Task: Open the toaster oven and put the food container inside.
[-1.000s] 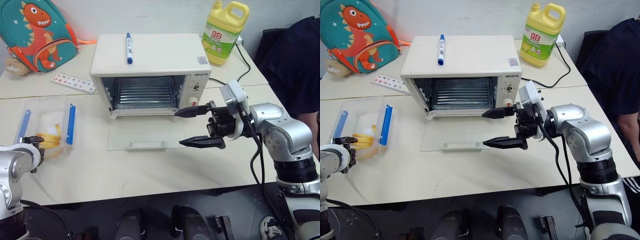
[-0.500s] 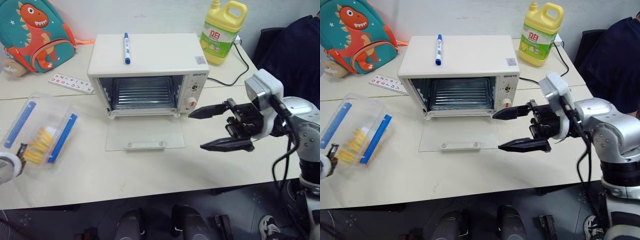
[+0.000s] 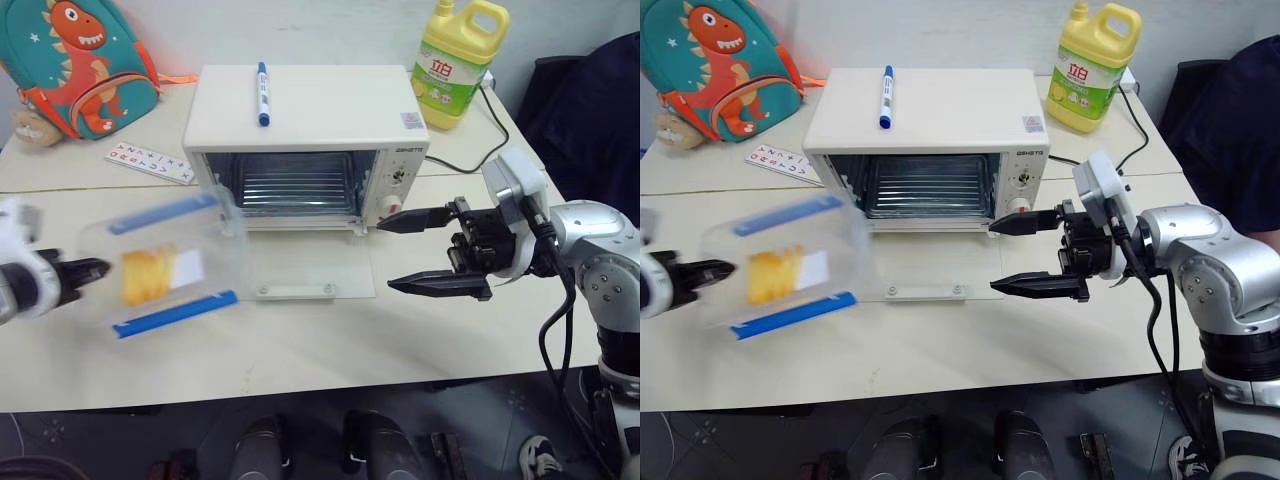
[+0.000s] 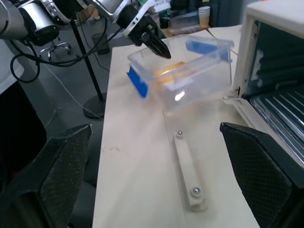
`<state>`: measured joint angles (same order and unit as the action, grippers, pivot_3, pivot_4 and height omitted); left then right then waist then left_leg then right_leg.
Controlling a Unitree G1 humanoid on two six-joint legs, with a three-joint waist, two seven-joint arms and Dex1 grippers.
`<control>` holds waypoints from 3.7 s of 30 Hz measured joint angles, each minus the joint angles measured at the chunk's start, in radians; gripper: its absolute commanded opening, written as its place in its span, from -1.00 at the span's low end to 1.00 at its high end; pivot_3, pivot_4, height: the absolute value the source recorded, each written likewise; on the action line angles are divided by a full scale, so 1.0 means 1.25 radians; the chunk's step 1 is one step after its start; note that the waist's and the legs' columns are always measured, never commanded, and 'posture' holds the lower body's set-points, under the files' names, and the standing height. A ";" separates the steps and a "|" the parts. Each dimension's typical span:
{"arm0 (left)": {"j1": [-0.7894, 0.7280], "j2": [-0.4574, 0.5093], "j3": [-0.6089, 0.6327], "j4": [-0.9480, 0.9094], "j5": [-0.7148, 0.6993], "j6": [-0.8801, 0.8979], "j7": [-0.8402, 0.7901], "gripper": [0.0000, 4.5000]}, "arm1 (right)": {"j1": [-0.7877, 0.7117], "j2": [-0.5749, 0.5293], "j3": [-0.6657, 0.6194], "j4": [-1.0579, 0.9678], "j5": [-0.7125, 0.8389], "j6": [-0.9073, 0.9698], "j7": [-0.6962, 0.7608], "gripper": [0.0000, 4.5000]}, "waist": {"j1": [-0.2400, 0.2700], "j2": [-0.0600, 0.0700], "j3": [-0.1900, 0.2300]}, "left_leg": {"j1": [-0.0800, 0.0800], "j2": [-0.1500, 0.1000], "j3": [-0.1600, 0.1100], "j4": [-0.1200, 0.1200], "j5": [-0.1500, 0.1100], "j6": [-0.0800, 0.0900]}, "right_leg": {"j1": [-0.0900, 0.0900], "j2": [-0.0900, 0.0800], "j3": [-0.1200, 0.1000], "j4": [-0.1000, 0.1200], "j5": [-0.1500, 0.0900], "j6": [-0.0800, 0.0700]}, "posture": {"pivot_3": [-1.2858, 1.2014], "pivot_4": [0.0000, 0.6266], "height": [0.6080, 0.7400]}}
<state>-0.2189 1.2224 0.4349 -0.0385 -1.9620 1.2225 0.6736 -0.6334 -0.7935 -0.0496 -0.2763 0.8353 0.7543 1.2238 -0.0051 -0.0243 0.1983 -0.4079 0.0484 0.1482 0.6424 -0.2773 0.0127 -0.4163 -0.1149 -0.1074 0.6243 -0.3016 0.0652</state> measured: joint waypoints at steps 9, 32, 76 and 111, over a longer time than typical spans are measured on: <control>-0.426 -0.240 -0.305 0.063 0.000 -0.032 0.211 -0.98 | 0.085 0.006 -0.045 -0.090 0.024 0.014 -0.094 1.00 | 0.005 -0.003 0.001 | 0.000 -0.001 0.000 0.006 0.005 0.008 | 0.003 0.001 0.001 0.002 0.003 0.005 | 0.03 -0.52 1.00; -0.480 -0.310 -0.257 0.099 0.128 -0.047 0.022 0.14 | 0.231 0.012 -0.095 -0.148 0.058 0.017 -0.212 1.00 | 0.015 -0.003 0.001 | 0.001 -0.002 0.001 0.005 0.008 0.008 | 0.003 0.002 0.001 0.002 0.003 0.006 | 0.03 -0.52 1.00; -0.229 -0.618 -0.244 -0.171 1.077 -0.375 -0.732 -1.00 | -0.051 0.415 0.095 0.327 -0.313 -0.262 -0.387 -0.98 | 0.000 -0.002 0.000 | -0.002 0.000 0.002 0.004 0.009 0.010 | 0.002 0.003 0.000 0.003 0.006 0.004 | 0.03 -0.52 1.00; 0.153 -0.105 0.247 -0.367 0.911 -0.282 -1.215 1.00 | 0.100 0.160 -0.123 0.065 0.017 0.043 -0.314 0.43 | -0.015 0.003 0.003 | 0.001 0.001 0.001 0.000 0.005 0.003 | 0.000 0.002 0.000 0.001 0.003 -0.001 | 0.03 -0.52 1.00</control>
<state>-0.0273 1.0912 0.7441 -0.4971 -0.8237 0.8702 -0.8450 -0.5084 -0.5936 -0.2039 -0.1949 0.8567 0.8077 0.8316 -0.0239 -0.0205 0.2016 -0.4068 0.0494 0.1494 0.6425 -0.2711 0.0162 -0.4158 -0.1120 -0.1077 0.6251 -0.2975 0.0644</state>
